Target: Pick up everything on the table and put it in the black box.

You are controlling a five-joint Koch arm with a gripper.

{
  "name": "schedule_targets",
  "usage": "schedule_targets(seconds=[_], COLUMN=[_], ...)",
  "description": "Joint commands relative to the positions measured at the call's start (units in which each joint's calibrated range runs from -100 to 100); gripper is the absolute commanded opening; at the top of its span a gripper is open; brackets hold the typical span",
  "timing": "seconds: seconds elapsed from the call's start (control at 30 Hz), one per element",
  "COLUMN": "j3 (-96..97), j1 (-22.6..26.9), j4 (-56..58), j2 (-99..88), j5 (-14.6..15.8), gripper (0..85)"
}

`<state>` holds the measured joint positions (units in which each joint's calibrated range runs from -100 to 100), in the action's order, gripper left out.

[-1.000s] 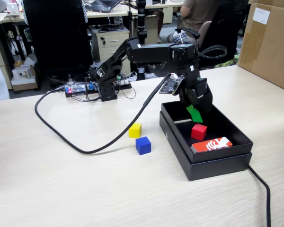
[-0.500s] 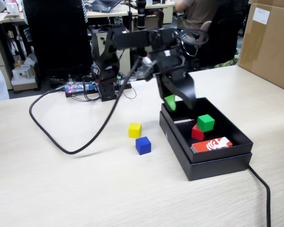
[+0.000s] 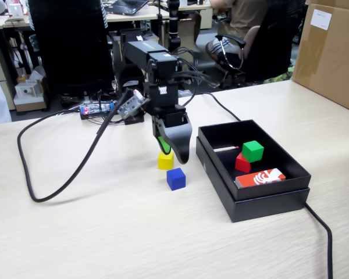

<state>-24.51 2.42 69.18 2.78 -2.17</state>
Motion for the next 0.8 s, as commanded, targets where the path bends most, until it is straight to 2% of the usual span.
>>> schedule_targets(seconds=[0.0, 0.33, 0.43, 0.47, 0.5, 0.63, 0.7, 0.77], j3=[-2.96, -10.94, -11.94, -12.03, -12.03, -11.57, -11.76, -11.85], j1=[-0.10, -0.78, -0.73, -0.54, -0.39, -0.24, -0.39, -0.49], j4=[-0.20, -0.37, -0.37, -0.37, -0.37, -0.37, -0.37, -0.37], j2=[2.67, 17.13, 18.73, 18.73, 18.85, 17.81, 14.60, 11.50], j5=[0.78, 0.73, 0.78, 1.07, 1.17, 1.47, 1.51, 1.51], gripper=[45.2, 43.4, 35.5, 27.7, 25.0, 24.2, 14.1, 9.0])
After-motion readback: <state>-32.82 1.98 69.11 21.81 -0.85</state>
